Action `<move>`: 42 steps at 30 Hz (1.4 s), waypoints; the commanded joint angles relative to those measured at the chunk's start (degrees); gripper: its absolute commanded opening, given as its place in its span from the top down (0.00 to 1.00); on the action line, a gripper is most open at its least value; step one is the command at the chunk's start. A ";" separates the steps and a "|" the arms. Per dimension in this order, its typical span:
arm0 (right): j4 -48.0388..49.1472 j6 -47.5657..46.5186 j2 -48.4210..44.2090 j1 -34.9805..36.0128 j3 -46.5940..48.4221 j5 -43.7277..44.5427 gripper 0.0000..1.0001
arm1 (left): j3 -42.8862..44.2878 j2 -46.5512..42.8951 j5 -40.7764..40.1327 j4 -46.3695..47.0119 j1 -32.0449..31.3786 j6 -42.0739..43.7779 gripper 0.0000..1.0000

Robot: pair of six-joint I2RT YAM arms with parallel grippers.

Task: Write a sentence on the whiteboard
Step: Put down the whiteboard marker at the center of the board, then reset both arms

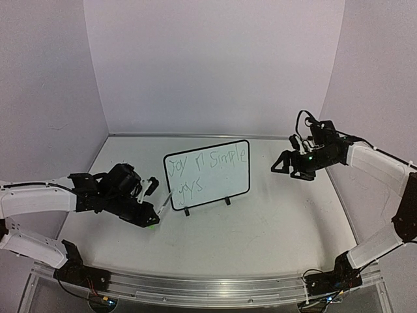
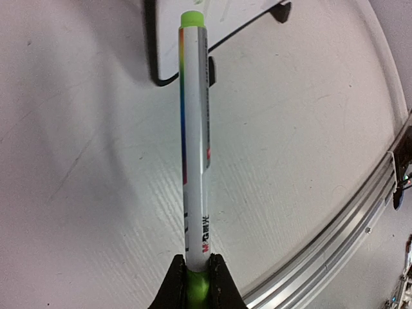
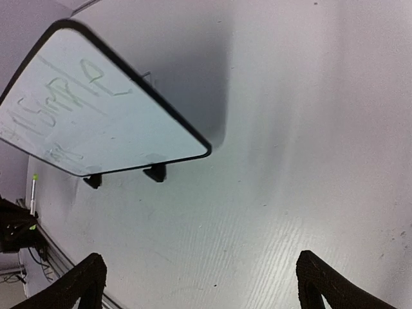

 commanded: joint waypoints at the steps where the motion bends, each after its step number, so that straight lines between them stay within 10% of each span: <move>1: 2.36 1.38 -2.03 -4.00 -1.20 4.78 0.02 | -1.37 -2.55 -3.07 -8.04 4.33 -4.80 1.00; 21: 11.50 3.96 -5.96 -7.29 -7.03 16.35 0.02 | 10.23 23.71 -3.88 6.33 25.92 10.41 0.93; 33: 16.48 3.10 -7.09 -7.38 -10.69 19.81 0.02 | 12.19 27.11 -4.73 12.27 29.60 12.65 0.34; 42: 26.99 1.62 -10.25 -8.18 -16.48 24.51 0.02 | 10.35 22.53 -4.27 19.94 41.59 13.02 0.17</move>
